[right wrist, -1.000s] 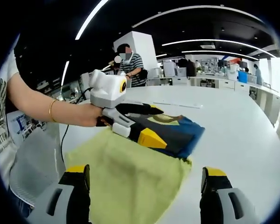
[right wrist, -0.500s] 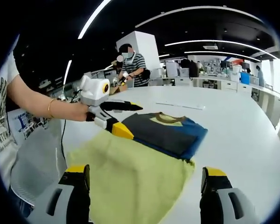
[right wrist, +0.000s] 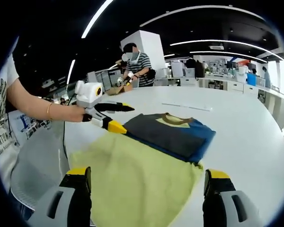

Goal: Fold the garment on the visible template until the final outline fits inside the template.

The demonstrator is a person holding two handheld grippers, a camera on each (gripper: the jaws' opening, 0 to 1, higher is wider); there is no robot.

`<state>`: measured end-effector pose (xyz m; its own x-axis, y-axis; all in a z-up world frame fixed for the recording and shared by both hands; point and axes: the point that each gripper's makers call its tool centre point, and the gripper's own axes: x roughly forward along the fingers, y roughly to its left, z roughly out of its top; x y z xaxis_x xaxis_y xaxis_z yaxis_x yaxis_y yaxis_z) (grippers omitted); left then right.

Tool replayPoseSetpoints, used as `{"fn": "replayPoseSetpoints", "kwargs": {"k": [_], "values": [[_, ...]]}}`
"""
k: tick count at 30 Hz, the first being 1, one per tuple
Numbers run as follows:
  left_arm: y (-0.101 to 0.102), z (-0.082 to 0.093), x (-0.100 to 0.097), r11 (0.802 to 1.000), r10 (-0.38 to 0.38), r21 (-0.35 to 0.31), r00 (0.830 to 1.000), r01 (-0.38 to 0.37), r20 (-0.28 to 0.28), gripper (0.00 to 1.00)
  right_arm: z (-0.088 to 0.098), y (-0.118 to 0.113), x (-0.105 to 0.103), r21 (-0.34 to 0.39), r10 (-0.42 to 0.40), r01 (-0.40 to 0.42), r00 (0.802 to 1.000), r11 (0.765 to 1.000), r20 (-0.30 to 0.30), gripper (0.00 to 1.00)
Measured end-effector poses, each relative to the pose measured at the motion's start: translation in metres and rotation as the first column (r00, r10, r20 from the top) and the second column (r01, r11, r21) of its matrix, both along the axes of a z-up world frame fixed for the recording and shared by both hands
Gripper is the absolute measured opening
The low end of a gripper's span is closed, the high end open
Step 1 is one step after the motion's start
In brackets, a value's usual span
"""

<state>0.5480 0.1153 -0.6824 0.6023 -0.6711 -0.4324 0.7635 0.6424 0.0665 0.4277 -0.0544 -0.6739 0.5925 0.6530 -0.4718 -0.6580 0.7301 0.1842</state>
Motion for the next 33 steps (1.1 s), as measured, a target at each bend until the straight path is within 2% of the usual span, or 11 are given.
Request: {"fn": "replayPoseSetpoints", "kwargs": {"k": [7, 12, 15, 19, 24, 29, 33], "values": [[0.031, -0.006, -0.004, 0.998, 0.040, 0.047, 0.999, -0.039, -0.004, 0.69, -0.002, 0.004, -0.001, 0.000, -0.001, 0.001, 1.000, 1.000, -0.008, 0.98], [0.051, -0.012, -0.007, 0.995, 0.076, 0.064, 0.997, -0.075, -0.013, 0.57, -0.001, 0.006, 0.000, 0.000, 0.000, 0.000, 1.000, 1.000, -0.006, 0.98], [0.061, -0.014, -0.006, 0.992, 0.111, 0.054, 0.994, -0.110, -0.015, 0.43, -0.002, 0.006, -0.001, -0.002, 0.000, 0.000, 1.000, 1.000, -0.008, 0.98], [0.075, -0.020, -0.005, 0.987, 0.145, 0.070, 0.989, -0.143, -0.024, 0.34, -0.002, 0.008, -0.001, -0.007, 0.003, -0.003, 1.000, 1.000, -0.012, 0.97], [0.088, -0.034, -0.005, 0.980, 0.150, 0.135, 0.988, -0.143, -0.039, 0.24, -0.002, 0.007, 0.000, -0.009, -0.002, 0.002, 1.000, 1.000, -0.011, 0.97], [0.093, -0.041, -0.002, 0.978, 0.153, 0.151, 0.987, -0.143, -0.058, 0.14, -0.004, 0.006, 0.001, -0.015, -0.007, 0.007, 1.000, 1.000, -0.017, 0.97], [0.094, -0.043, 0.001, 0.976, 0.153, 0.166, 0.986, -0.142, -0.059, 0.11, -0.005, 0.007, 0.002, -0.017, -0.005, 0.005, 1.000, 1.000, -0.021, 0.97]]}}
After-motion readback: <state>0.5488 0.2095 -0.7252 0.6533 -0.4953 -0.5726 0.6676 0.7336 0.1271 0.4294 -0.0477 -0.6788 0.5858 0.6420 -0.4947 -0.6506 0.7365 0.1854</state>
